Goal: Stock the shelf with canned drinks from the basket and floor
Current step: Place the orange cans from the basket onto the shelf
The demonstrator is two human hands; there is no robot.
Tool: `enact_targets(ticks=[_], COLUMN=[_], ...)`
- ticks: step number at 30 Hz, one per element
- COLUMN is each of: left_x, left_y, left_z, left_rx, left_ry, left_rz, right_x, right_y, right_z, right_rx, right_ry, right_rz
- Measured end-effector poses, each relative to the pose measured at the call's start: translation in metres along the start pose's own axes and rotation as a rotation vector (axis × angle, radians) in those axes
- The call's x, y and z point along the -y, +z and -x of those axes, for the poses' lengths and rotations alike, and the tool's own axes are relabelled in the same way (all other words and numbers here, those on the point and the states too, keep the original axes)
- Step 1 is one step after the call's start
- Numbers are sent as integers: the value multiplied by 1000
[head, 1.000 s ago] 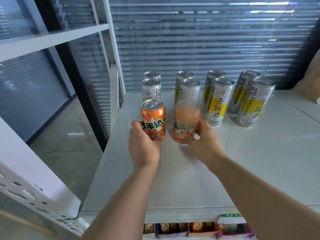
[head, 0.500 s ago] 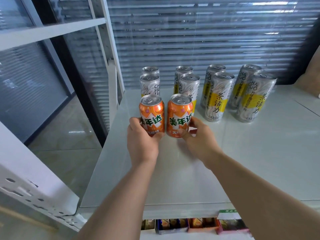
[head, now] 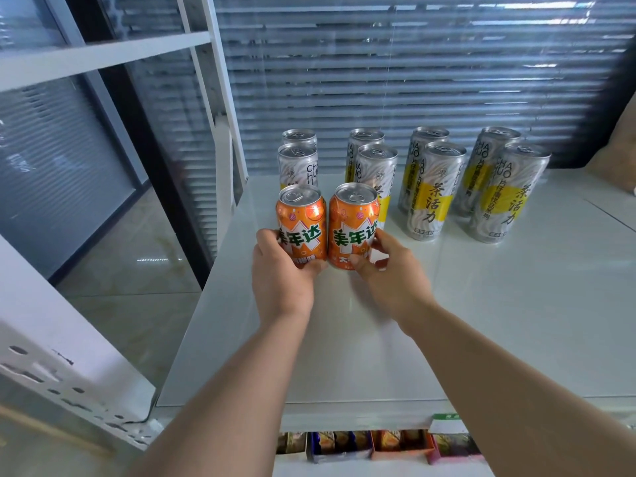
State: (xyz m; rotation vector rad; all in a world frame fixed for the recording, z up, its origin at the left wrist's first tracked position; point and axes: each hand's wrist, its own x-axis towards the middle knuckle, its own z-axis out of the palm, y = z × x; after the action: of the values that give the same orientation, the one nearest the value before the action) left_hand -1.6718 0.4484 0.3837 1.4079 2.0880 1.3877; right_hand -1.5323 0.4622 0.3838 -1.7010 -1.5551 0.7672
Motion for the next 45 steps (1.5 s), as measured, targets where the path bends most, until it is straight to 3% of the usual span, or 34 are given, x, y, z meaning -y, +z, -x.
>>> enact_targets(ticks=[9, 17, 24, 28, 32, 39, 45], left_x=[-4, -12, -34, -58, -84, -127, -147], left_y=[-9, -27, -53, -62, -64, -60, -19], left_z=[7, 11, 67, 103, 138, 248, 383], left_rx=[43, 23, -60, -23, 13, 58, 139], left_ry=[-63, -80, -124, -116, -100, -105, -161], left_rz=[-48, -75, 47, 96, 73, 43, 45], right_x=[9, 15, 22, 21, 14, -44, -148], right_y=[-20, -45, -64, -85, -118, -203, -286], right_z=[7, 29, 77, 110, 144, 233, 333], right_rx=[31, -84, -231, -182, -144, -92, -42], right_ry=[70, 113, 203, 234, 228, 227, 251], right_rz=[-130, -236, -507, -610, -559, -501, -461])
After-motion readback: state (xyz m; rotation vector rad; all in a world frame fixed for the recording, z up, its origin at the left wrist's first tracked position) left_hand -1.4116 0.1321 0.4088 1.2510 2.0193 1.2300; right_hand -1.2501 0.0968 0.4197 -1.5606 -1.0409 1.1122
